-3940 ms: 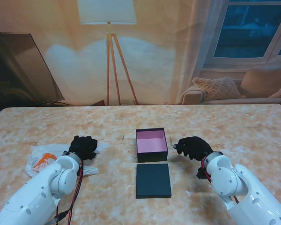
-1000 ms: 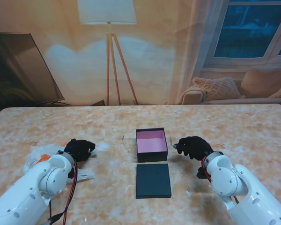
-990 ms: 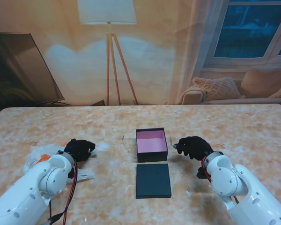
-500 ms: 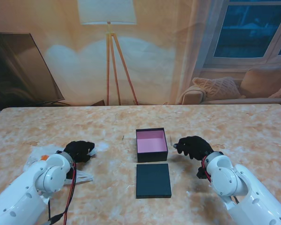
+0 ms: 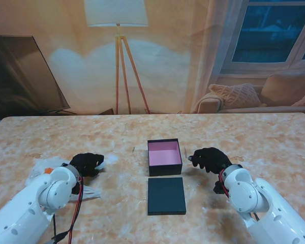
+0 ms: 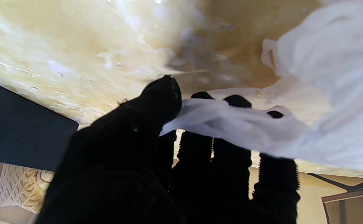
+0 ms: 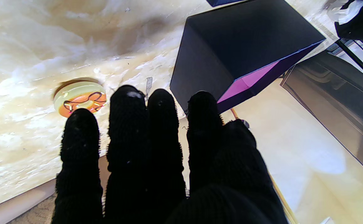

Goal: Pack mini donuts into a plastic bag, tie the opening and put the bag into the gift box

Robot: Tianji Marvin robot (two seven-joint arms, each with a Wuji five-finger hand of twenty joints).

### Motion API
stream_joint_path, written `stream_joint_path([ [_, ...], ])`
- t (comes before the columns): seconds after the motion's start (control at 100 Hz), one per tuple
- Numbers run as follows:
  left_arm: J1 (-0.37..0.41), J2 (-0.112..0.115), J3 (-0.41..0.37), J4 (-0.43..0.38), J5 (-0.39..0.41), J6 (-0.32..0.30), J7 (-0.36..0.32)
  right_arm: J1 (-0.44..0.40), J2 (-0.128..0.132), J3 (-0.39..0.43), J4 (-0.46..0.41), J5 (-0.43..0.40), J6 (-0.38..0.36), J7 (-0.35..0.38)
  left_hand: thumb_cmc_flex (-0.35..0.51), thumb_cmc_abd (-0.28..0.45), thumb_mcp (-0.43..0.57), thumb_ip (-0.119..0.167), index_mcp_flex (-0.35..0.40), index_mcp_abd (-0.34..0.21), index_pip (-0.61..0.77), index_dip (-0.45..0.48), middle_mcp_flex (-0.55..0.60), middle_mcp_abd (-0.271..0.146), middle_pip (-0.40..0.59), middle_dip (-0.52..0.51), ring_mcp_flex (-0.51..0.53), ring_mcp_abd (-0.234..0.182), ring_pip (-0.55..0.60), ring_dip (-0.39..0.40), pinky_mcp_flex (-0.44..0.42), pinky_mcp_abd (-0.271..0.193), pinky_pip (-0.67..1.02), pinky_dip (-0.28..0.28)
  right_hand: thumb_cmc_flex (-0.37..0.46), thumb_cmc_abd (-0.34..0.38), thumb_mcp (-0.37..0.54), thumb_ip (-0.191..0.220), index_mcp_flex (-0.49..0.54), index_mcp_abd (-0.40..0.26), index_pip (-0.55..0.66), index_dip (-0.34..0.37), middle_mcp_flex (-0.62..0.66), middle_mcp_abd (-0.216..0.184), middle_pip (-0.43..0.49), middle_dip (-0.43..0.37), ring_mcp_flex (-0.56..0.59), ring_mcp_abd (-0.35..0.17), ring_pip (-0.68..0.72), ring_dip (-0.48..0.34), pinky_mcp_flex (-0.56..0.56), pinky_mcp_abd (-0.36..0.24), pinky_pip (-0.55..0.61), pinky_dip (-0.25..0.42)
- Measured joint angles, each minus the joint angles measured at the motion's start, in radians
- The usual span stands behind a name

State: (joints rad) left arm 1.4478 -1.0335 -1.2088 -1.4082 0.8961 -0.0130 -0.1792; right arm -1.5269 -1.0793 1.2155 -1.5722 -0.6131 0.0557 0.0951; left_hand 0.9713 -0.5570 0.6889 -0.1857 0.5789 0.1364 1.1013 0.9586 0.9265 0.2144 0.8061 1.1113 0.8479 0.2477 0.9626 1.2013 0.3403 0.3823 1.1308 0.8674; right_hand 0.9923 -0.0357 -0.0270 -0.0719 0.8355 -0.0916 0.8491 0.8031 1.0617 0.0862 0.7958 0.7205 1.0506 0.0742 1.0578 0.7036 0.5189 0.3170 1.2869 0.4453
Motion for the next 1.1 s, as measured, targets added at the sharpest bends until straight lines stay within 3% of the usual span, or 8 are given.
stream_joint_path([
  [0.23, 0.006, 0.0, -0.011, -0.019, -0.017, 0.003, -0.026, 0.001, 0.0, -0.001, 0.0, 0.001, 0.0, -0.001, 0.05, 0.131, -0.134, 0.014, 0.056, 0.036, -0.198, -0.13, -0.013, -0.009, 0.239, 0.027, 0.0, 0.002, 0.2, 0.117, -0.026, 0.0, 0.029, 0.032, 0.0, 0.0, 0.0, 0.0, 0.0, 0.0, 0.0, 0.0, 0.0, 0.0, 0.0, 0.0, 0.0, 0.0, 0.0, 0.0, 0.0, 0.0, 0.0, 0.0],
  [0.37, 0.013, 0.002, -0.034, -0.04, -0.018, -0.027, -0.08, 0.001, 0.0, -0.001, 0.0, 0.001, 0.0, -0.001, 0.076, 0.17, -0.194, 0.014, 0.067, 0.036, -0.198, -0.125, -0.012, -0.016, 0.252, 0.027, 0.012, 0.002, 0.224, 0.124, -0.021, -0.009, 0.087, 0.076, 0.001, -0.009, 0.0, 0.0, 0.001, 0.0, 0.0, -0.001, 0.0, 0.0, 0.0, 0.0, 0.0, 0.0, 0.0, 0.0, 0.0, 0.0, 0.0, 0.0],
  [0.52, 0.021, 0.009, -0.055, -0.066, -0.029, -0.051, -0.144, 0.001, 0.0, -0.001, 0.0, 0.0, 0.0, -0.001, 0.077, 0.219, -0.227, 0.016, 0.048, 0.053, -0.199, -0.013, 0.002, -0.021, 0.104, -0.166, 0.047, 0.043, 0.095, -0.037, 0.03, -0.011, 0.151, 0.116, 0.001, -0.009, 0.0, 0.0, 0.001, 0.0, 0.008, -0.001, 0.0, 0.0, 0.0, 0.0, 0.0, 0.0, 0.0, 0.0, 0.0, 0.0, 0.0, 0.0],
  [0.61, 0.024, 0.016, -0.06, -0.083, -0.054, -0.048, -0.177, 0.001, 0.0, -0.001, 0.0, 0.0, 0.0, 0.0, 0.066, 0.23, -0.246, 0.037, 0.048, 0.057, -0.186, 0.013, 0.029, -0.011, 0.1, -0.242, 0.089, 0.046, 0.099, -0.086, 0.075, -0.001, 0.197, 0.125, 0.001, -0.009, 0.0, 0.0, 0.005, 0.0, 0.023, 0.025, 0.0, 0.0, 0.0, 0.0, 0.0, 0.0, 0.0, 0.0, 0.0, 0.0, 0.0, 0.0],
  [0.8, 0.025, 0.014, -0.06, -0.094, -0.167, -0.009, -0.144, 0.001, 0.0, -0.001, 0.0, -0.002, 0.0, -0.001, -0.038, 0.15, -0.178, 0.037, 0.178, 0.037, -0.122, -0.056, 0.208, 0.005, 0.228, -0.252, 0.292, 0.027, 0.326, -0.145, 0.276, 0.03, 0.399, 0.124, 0.001, -0.009, 0.0, 0.0, 0.005, 0.0, 0.024, 0.033, 0.0, 0.0, 0.0, 0.0, 0.0, 0.0, 0.0, 0.0, 0.0, 0.0, 0.0, 0.0],
  [0.88, 0.025, 0.009, -0.067, -0.096, -0.254, -0.009, -0.146, 0.001, 0.0, -0.001, 0.0, 0.0, -0.002, -0.003, -0.03, 0.13, -0.184, 0.021, 0.213, 0.037, -0.13, -0.096, 0.261, 0.004, 0.254, -0.243, 0.361, 0.013, 0.412, -0.173, 0.354, 0.036, 0.481, 0.09, 0.001, -0.009, 0.0, 0.0, 0.005, 0.0, 0.024, 0.033, 0.0, 0.0, 0.0, 0.0, 0.0, 0.0, 0.0, 0.0, 0.0, 0.0, 0.0, 0.0],
  [0.98, 0.025, 0.004, -0.073, -0.108, -0.26, -0.003, -0.168, 0.003, 0.0, -0.005, 0.002, 0.002, -0.006, -0.001, 0.014, 0.129, -0.233, 0.007, 0.225, 0.057, -0.152, -0.117, 0.283, -0.001, 0.274, -0.237, 0.385, 0.007, 0.495, -0.2, 0.417, 0.042, 0.547, 0.051, 0.001, -0.009, 0.0, 0.0, 0.005, 0.0, 0.024, 0.033, 0.0, 0.0, 0.0, 0.0, 0.0, 0.0, 0.0, 0.0, 0.0, 0.0, 0.0, 0.0],
  [1.1, 0.029, 0.004, -0.081, -0.123, -0.361, 0.027, -0.208, 0.005, 0.0, -0.006, 0.003, 0.004, -0.005, 0.001, 0.04, 0.132, -0.25, 0.007, 0.226, 0.072, -0.17, -0.139, 0.283, -0.006, 0.286, -0.235, 0.386, 0.002, 0.532, -0.218, 0.433, 0.042, 0.577, 0.034, 0.001, -0.01, 0.0, 0.0, 0.005, 0.0, 0.024, 0.033, 0.0, 0.0, 0.0, 0.0, 0.0, 0.0, 0.0, 0.0, 0.0, 0.0, 0.0, 0.0],
])
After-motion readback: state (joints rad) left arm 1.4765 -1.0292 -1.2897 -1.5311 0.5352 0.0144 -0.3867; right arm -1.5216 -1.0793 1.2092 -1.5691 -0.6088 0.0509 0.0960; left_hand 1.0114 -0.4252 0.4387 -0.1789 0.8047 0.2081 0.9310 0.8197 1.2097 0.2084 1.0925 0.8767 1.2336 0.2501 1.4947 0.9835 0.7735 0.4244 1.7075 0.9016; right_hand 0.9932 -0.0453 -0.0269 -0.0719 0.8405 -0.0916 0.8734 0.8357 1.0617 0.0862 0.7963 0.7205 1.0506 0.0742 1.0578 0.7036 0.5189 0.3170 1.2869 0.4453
